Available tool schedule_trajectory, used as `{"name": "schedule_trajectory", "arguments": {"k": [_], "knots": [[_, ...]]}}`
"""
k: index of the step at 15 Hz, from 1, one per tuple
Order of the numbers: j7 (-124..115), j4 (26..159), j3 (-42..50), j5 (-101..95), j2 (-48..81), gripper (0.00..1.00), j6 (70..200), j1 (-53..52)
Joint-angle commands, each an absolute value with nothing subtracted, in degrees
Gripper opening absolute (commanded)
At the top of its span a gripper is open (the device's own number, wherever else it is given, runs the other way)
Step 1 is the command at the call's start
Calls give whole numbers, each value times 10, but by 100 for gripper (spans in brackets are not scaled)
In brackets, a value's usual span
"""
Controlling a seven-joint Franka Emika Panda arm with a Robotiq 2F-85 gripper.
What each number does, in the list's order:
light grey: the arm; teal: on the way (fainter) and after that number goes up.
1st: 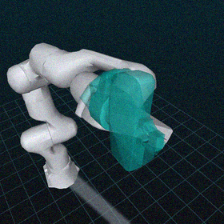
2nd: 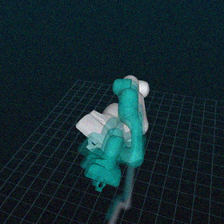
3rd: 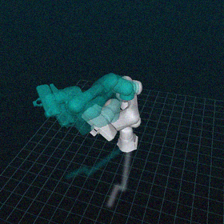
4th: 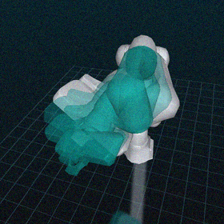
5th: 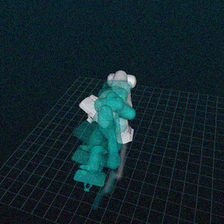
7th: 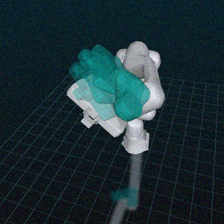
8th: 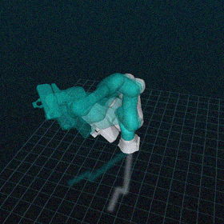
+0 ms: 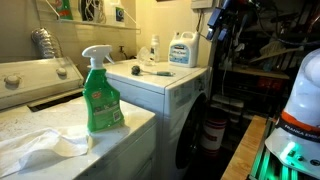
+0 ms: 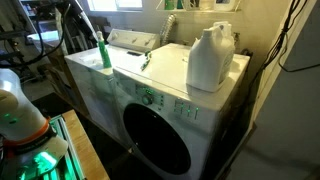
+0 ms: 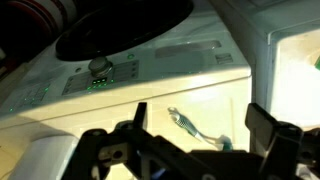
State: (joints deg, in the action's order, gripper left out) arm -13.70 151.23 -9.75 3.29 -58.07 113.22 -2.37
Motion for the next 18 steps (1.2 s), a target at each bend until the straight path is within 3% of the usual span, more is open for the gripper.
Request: {"name": "schedule_trajectory", "arguments": {"k": [1, 6, 15, 17, 18], "knots": [[-118, 1475, -64, -15, -609, 100, 1085, 19], [-63, 1447, 3, -78, -619, 100, 1027, 65], [57, 1454, 195, -93, -505, 100, 1086, 104], [80, 1474, 217, -101, -474, 100, 1148, 108], [66, 1461, 189, -89, -504, 100, 1106, 117]]}}
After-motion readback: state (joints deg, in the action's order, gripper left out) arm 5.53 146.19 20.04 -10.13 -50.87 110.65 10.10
